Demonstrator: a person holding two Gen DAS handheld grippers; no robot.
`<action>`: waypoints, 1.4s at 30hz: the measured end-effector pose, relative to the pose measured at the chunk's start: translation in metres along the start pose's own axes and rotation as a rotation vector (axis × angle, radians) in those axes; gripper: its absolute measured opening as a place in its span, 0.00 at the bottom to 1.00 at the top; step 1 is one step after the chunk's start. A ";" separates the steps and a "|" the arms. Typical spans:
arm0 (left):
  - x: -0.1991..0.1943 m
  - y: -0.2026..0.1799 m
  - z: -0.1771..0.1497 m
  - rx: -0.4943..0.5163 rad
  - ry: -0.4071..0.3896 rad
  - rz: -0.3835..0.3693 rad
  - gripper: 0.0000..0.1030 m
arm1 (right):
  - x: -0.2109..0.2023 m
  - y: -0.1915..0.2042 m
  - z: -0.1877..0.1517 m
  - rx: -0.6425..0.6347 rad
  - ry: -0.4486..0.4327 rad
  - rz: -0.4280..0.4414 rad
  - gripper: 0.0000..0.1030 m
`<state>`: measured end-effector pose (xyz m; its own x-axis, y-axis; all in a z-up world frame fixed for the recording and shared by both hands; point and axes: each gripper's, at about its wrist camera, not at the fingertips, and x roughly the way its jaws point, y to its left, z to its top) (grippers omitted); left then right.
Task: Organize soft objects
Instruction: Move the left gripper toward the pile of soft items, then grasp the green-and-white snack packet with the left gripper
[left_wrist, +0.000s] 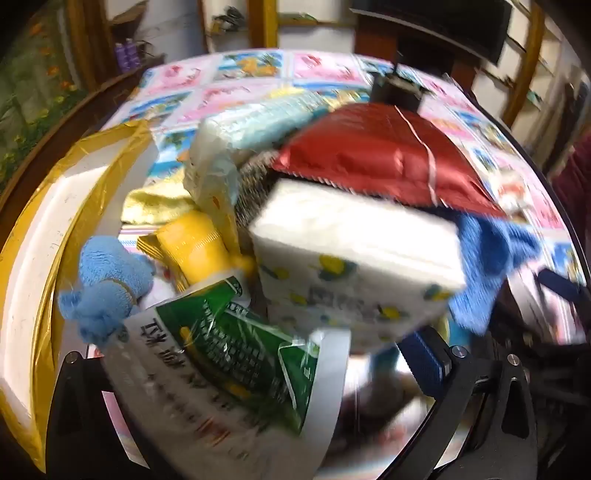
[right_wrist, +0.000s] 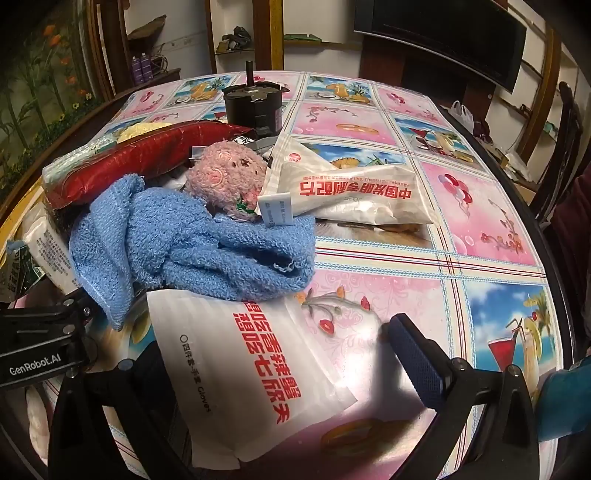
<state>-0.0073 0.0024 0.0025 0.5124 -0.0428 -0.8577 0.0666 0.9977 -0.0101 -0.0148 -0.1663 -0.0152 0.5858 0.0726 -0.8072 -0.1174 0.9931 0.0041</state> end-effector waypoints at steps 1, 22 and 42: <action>0.001 0.001 -0.002 0.013 0.041 -0.007 1.00 | 0.000 0.000 0.000 0.005 0.015 -0.005 1.00; -0.113 0.065 -0.033 -0.107 -0.236 -0.158 0.93 | -0.052 -0.021 -0.015 0.038 -0.178 0.057 1.00; -0.086 0.049 -0.040 -0.046 -0.118 -0.093 0.71 | -0.050 -0.033 -0.002 0.082 -0.286 0.182 1.00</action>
<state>-0.0825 0.0574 0.0553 0.6029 -0.1381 -0.7858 0.0807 0.9904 -0.1122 -0.0417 -0.2034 0.0241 0.7638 0.2609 -0.5904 -0.1826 0.9646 0.1901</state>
